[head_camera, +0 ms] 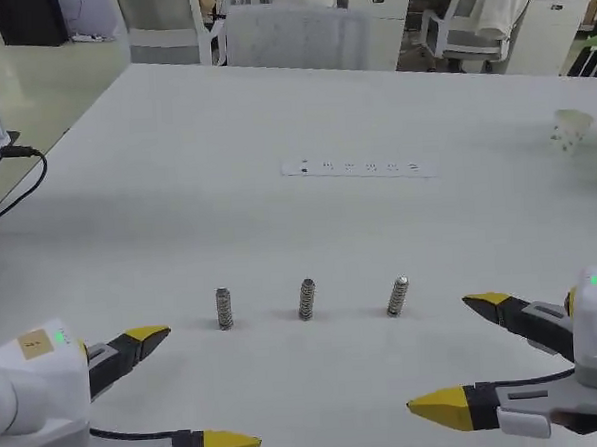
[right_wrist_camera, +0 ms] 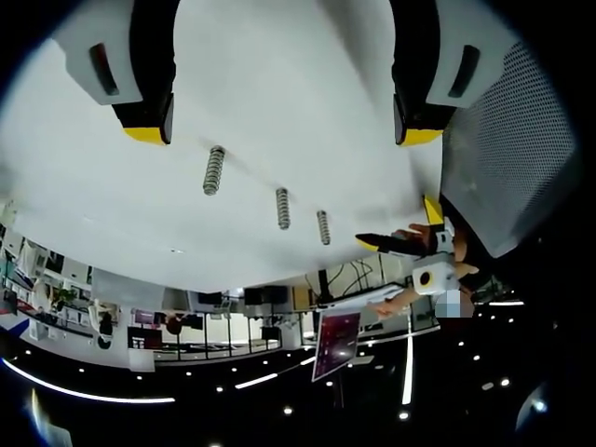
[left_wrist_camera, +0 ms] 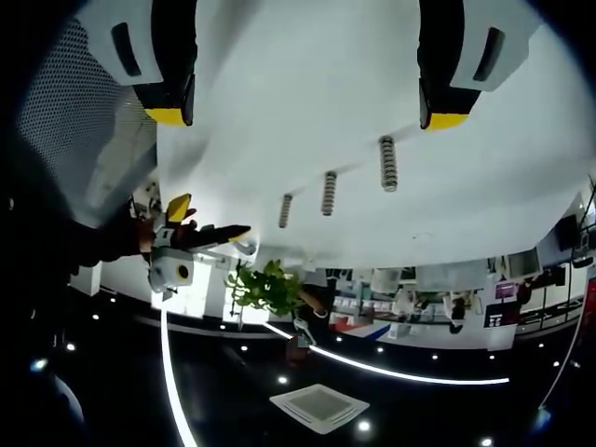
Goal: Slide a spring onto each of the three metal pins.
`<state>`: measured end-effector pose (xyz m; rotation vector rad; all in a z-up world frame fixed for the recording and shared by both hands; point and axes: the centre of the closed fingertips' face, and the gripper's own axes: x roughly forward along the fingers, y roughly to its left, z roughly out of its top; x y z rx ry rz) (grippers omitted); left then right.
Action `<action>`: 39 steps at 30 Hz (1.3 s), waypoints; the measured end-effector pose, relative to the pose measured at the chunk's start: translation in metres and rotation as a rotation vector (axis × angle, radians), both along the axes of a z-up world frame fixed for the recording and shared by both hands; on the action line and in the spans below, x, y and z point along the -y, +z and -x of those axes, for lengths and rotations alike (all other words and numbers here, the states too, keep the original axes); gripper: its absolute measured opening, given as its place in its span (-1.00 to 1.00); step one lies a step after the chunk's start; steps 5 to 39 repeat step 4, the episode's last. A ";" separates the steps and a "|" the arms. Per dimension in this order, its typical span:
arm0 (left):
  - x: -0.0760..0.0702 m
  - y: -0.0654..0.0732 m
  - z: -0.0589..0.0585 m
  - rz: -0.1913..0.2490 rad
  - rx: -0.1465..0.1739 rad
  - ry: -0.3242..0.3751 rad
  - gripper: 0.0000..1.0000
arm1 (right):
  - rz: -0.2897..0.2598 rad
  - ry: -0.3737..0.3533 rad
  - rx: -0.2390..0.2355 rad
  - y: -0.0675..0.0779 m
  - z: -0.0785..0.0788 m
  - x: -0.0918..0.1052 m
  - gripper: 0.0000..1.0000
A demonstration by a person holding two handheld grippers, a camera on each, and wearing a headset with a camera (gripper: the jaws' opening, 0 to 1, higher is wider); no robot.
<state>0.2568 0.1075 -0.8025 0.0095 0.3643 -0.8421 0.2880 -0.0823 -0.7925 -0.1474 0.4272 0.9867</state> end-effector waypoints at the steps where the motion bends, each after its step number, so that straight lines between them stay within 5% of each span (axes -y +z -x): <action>1: 0.000 0.000 0.000 -0.002 -0.001 -0.002 0.96 | 0.001 -0.001 0.004 0.000 0.000 0.000 0.99; 39: 0.001 0.000 0.000 -0.001 -0.001 -0.003 0.96 | 0.006 0.001 0.009 0.000 0.000 0.001 0.99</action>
